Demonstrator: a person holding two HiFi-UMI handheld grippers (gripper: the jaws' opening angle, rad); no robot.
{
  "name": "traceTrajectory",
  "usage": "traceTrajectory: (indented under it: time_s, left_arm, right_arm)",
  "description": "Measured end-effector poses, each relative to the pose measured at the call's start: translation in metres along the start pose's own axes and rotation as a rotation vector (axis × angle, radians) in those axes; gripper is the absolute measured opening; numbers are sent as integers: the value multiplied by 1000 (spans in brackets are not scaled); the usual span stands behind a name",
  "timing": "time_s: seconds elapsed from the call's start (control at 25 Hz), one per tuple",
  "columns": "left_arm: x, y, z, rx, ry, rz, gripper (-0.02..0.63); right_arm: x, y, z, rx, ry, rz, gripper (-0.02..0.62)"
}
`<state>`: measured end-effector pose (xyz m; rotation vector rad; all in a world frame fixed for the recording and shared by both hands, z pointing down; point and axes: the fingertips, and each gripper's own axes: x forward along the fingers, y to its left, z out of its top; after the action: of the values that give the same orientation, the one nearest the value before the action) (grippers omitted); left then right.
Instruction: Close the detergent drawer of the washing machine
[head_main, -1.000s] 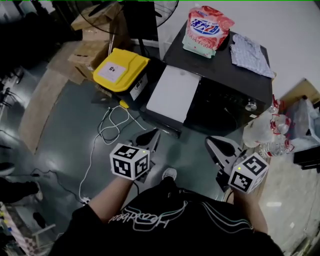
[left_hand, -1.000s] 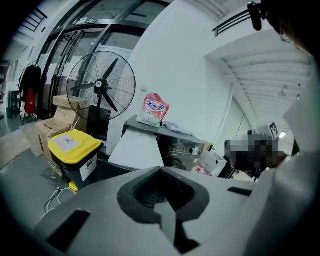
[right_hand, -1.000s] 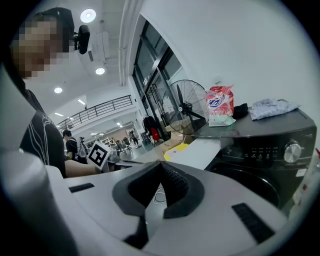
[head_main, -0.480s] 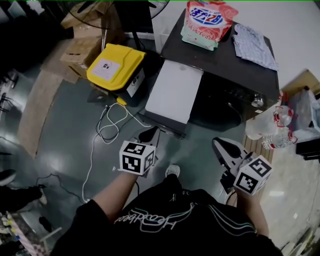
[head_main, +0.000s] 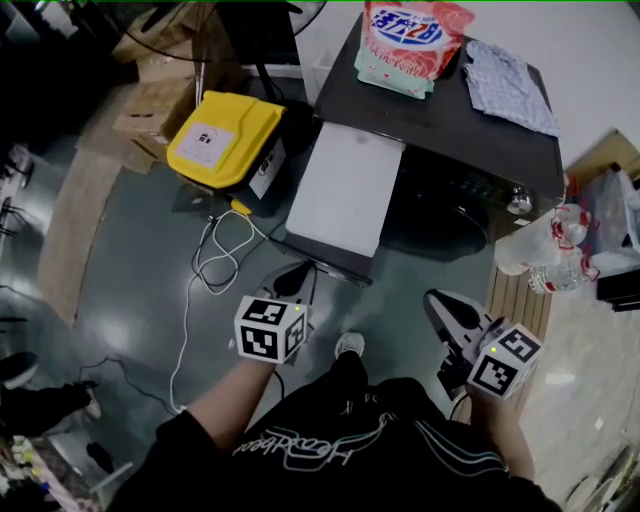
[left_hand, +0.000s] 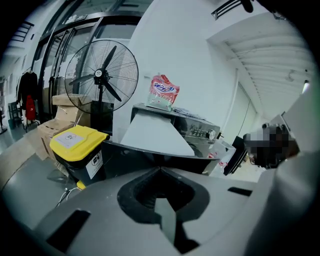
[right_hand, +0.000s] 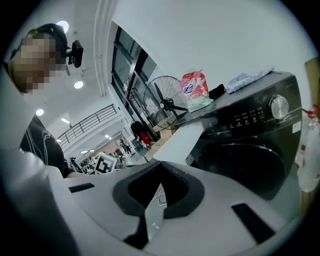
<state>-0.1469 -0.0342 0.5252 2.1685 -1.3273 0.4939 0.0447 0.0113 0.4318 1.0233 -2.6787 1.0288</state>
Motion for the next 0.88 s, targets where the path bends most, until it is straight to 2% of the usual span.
traceTrajectory:
  time_s: [0.36,0.68,0.88]
  left_arm:
    - [0,0,1,-31,10,0,23]
    - [0,1,2,-29,38,-7,23]
    - [-1,-1,3,-61,35,-30,23]
  right_arm:
    - [9,-1,-2,104,-59,58,26]
    - [9,3,7,100,-93,64,26]
    - [7,0,6,107,-86,53,26]
